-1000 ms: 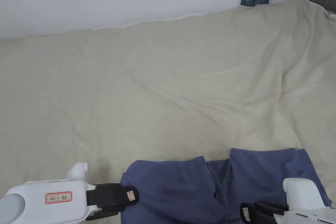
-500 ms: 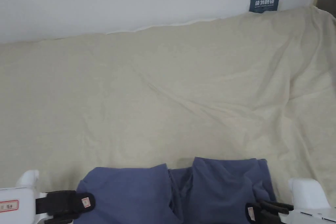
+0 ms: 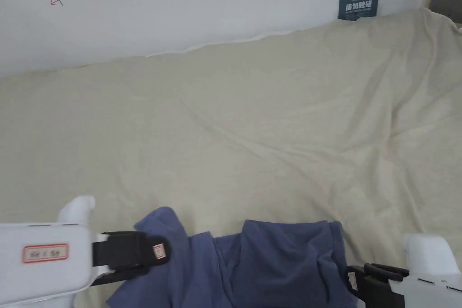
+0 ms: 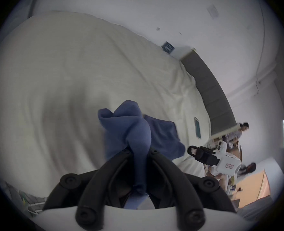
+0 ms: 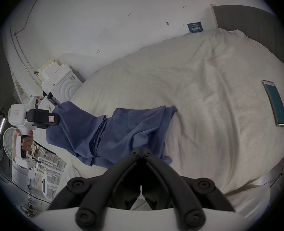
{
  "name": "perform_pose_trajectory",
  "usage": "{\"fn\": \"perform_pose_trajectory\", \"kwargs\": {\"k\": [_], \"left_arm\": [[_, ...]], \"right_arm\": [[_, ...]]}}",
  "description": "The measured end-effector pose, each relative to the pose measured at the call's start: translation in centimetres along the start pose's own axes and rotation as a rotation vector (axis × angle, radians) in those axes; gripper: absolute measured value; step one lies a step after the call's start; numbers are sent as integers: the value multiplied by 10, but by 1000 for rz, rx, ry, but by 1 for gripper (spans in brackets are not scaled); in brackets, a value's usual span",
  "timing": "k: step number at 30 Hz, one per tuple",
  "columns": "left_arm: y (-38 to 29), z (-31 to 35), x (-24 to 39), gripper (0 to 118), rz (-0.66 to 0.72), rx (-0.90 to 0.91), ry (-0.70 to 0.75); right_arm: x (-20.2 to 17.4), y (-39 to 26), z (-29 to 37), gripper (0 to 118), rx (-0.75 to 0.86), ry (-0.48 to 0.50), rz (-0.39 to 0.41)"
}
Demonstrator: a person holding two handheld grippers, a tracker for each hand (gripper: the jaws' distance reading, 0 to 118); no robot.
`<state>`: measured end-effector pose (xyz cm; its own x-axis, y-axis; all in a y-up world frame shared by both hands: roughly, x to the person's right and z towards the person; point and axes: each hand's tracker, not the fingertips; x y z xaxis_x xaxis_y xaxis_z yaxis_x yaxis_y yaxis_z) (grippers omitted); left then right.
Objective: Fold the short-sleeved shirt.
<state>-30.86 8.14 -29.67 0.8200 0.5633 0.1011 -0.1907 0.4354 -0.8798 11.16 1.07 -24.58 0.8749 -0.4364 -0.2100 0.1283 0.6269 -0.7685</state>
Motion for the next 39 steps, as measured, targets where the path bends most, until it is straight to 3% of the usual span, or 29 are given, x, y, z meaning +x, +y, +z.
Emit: {"fn": "perform_pose_trajectory", "kwargs": {"k": [8, 15, 16, 19, 20, 24, 29, 31, 33, 35, 37, 39], "left_arm": [[15, -105, 93, 14, -104, -162, -127], [11, -190, 142, 16, -111, -282, -71], [10, -198, 146, 28, -106, -306, -75], [7, -214, 151, 102, -150, -321, -81], [5, -215, 153, 107, -173, -303, -76], [6, -189, 158, 107, -175, -217, -130], [12, -149, 131, 106, -172, -132, -39], [10, -141, 118, 103, -177, -116, 47], [-4, -135, 105, 90, -205, -87, 85], [-12, -138, 90, 58, -203, -80, 96], [-24, -143, 86, 5, -210, -62, 121], [-37, -154, 91, 5, -216, -52, 124]], "right_arm": [[34, -5, 25, 0, 56, -22, -66], [58, -10, 44, 0, 96, -40, -123], [61, -11, 45, 0, 98, -40, -124], [68, -13, 46, 0, 98, -51, -142], [70, -14, 45, 0, 96, -52, -147], [75, -17, 44, 0, 86, -58, -158], [76, -18, 42, 0, 85, -57, -163], [75, -18, 41, 0, 87, -52, -167], [75, -18, 39, 0, 88, -51, -165], [75, -18, 38, 0, 85, -49, -165], [74, -18, 36, 0, 84, -47, -168], [74, -19, 36, 0, 82, -47, -169]]}}
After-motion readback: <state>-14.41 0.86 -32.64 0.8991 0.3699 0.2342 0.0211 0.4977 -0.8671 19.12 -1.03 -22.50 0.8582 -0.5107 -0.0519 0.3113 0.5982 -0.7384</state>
